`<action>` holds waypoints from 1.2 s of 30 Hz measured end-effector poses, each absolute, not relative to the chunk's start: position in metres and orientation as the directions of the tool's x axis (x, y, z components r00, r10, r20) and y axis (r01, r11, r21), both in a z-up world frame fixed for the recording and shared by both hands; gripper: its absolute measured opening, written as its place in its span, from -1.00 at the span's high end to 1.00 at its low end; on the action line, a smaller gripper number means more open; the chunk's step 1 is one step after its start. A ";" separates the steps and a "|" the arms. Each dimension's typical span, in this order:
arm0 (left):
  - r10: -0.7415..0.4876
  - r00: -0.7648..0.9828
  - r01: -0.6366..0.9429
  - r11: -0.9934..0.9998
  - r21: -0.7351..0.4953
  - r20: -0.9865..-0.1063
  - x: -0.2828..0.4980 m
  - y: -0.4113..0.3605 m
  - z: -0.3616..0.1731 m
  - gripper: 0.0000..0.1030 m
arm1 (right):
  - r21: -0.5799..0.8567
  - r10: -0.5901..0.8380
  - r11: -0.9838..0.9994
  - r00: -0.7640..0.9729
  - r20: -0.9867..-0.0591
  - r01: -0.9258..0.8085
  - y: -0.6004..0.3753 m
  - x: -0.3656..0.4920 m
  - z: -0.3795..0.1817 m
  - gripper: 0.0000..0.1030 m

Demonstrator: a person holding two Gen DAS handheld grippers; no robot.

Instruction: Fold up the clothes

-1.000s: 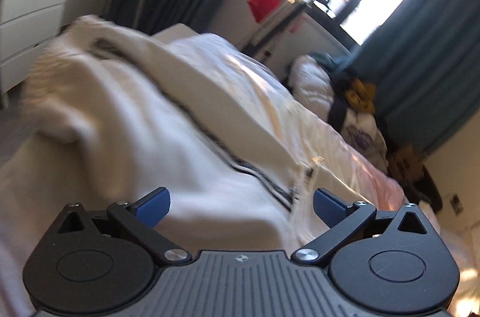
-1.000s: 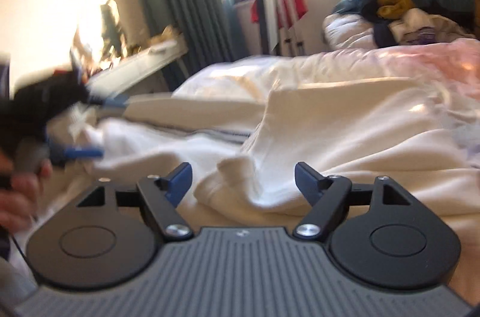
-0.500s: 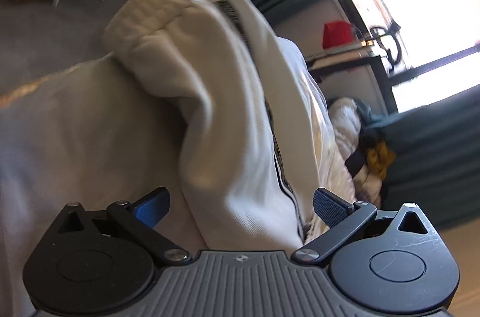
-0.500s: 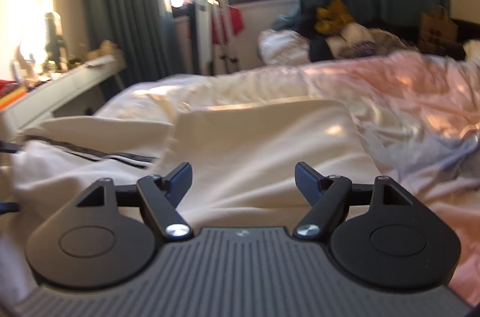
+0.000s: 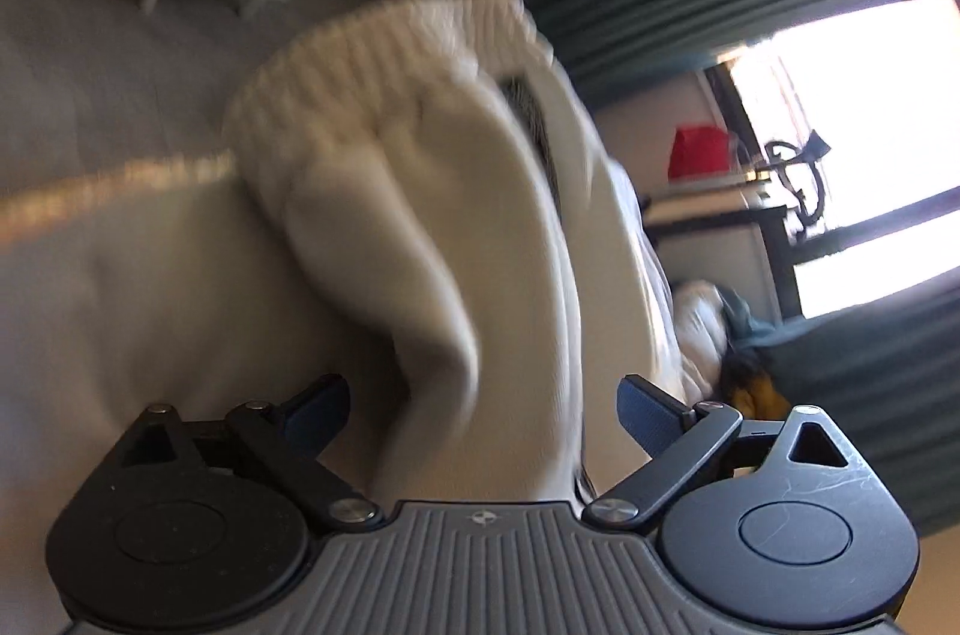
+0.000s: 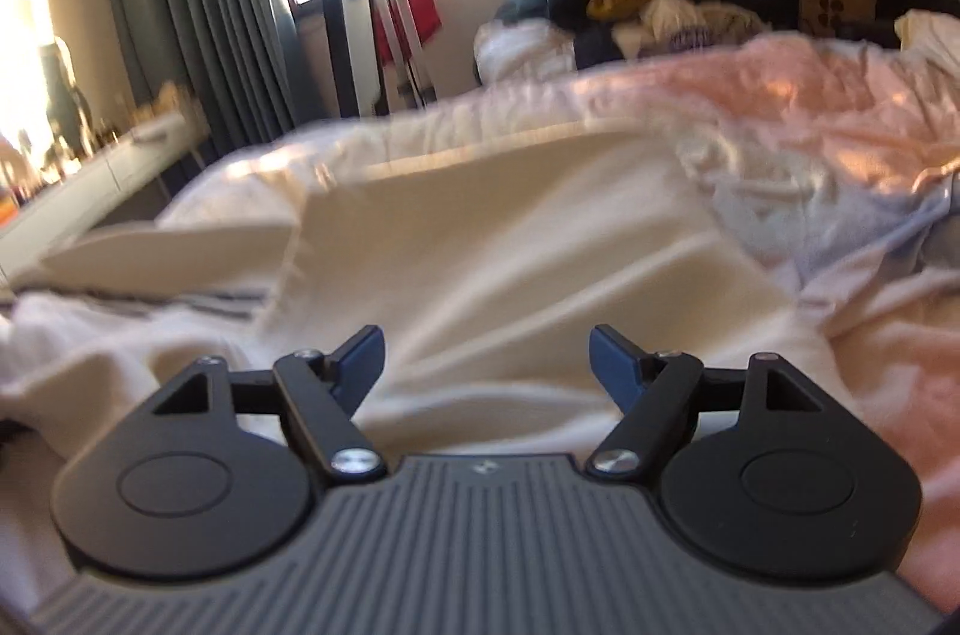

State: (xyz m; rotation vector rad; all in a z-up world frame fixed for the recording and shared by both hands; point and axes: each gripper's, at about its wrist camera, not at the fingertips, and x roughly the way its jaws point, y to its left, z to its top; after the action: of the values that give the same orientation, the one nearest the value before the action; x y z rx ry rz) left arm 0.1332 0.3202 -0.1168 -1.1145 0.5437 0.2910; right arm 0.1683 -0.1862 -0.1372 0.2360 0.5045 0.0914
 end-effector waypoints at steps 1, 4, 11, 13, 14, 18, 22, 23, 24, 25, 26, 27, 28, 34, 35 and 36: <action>-0.027 0.837 -0.479 0.447 -0.755 -0.547 0.136 0.322 -0.115 -0.87 | 0.247 0.157 0.968 0.867 -0.474 -0.041 -0.184 0.169 -0.137 -0.49; 0.045 0.833 -0.507 0.461 -0.728 -0.552 0.139 0.327 -0.114 -0.69 | 0.237 0.194 0.969 0.804 -0.562 -0.068 -0.173 0.181 -0.152 -0.52; 0.154 0.825 -0.536 0.517 -0.668 -0.543 0.151 0.331 -0.103 -0.13 | 0.175 0.161 0.982 0.817 -0.554 -0.075 -0.162 0.181 -0.157 -0.54; 0.187 0.827 -0.536 0.550 -0.641 -0.531 0.153 0.330 -0.094 0.25 | 0.175 0.162 0.982 0.816 -0.555 -0.076 -0.162 0.181 -0.157 -0.54; 0.203 0.834 -0.527 0.566 -0.633 -0.513 0.152 0.327 -0.086 0.43 | 0.171 0.160 0.982 0.813 -0.559 -0.076 -0.161 0.182 -0.157 -0.54; 0.236 0.876 -0.449 0.721 -0.528 -0.421 0.157 0.291 -0.032 0.57 | 0.185 0.181 0.979 0.803 -0.568 -0.090 -0.160 0.182 -0.153 -0.55; 0.225 0.927 -0.336 0.853 -0.400 -0.299 0.158 0.225 0.027 0.60 | 0.283 0.247 0.954 0.791 -0.560 -0.097 -0.175 0.180 -0.140 -0.51; 0.220 0.937 -0.314 0.871 -0.378 -0.272 0.158 0.208 0.039 0.60 | 0.323 0.261 0.942 0.798 -0.543 -0.088 -0.183 0.178 -0.134 -0.50; 0.213 0.945 -0.291 0.891 -0.348 -0.246 0.159 0.188 0.049 0.60 | 0.351 0.264 0.933 0.808 -0.527 -0.076 -0.192 0.175 -0.126 -0.50; 0.205 0.954 -0.268 0.912 -0.311 -0.220 0.161 0.166 0.059 0.60 | 0.380 0.267 0.923 0.818 -0.510 -0.064 -0.200 0.172 -0.119 -0.50; 0.194 0.961 -0.243 0.931 -0.272 -0.196 0.163 0.142 0.068 0.60 | 0.405 0.267 0.913 0.828 -0.494 -0.053 -0.209 0.170 -0.112 -0.51; 0.181 0.968 -0.219 0.948 -0.231 -0.173 0.166 0.118 0.076 0.60 | 0.423 0.261 0.905 0.838 -0.479 -0.039 -0.219 0.166 -0.105 -0.51; 0.168 0.974 -0.196 0.961 -0.195 -0.151 0.167 0.095 0.083 0.59 | 0.443 0.256 0.896 0.844 -0.471 -0.025 -0.230 0.164 -0.099 -0.51; 0.042 0.996 -0.045 0.998 -0.042 -0.081 0.183 -0.045 0.085 0.60 | 0.571 0.245 0.819 0.870 -0.428 0.051 -0.309 0.152 -0.073 -0.51; 0.016 0.997 -0.016 1.000 0.000 -0.081 0.185 -0.069 0.077 0.60 | 0.581 0.232 0.811 0.875 -0.424 0.067 -0.323 0.150 -0.070 -0.51; -0.011 0.996 0.015 0.999 0.044 -0.087 0.188 -0.092 0.067 0.60 | 0.591 0.218 0.802 0.881 -0.420 0.083 -0.336 0.148 -0.068 -0.52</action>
State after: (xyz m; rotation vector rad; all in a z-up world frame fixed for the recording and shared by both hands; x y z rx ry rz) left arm 0.1877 -0.0920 0.0669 0.0443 0.0869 -0.0128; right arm 0.1477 -0.3364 -0.0684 0.6420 0.4965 0.0755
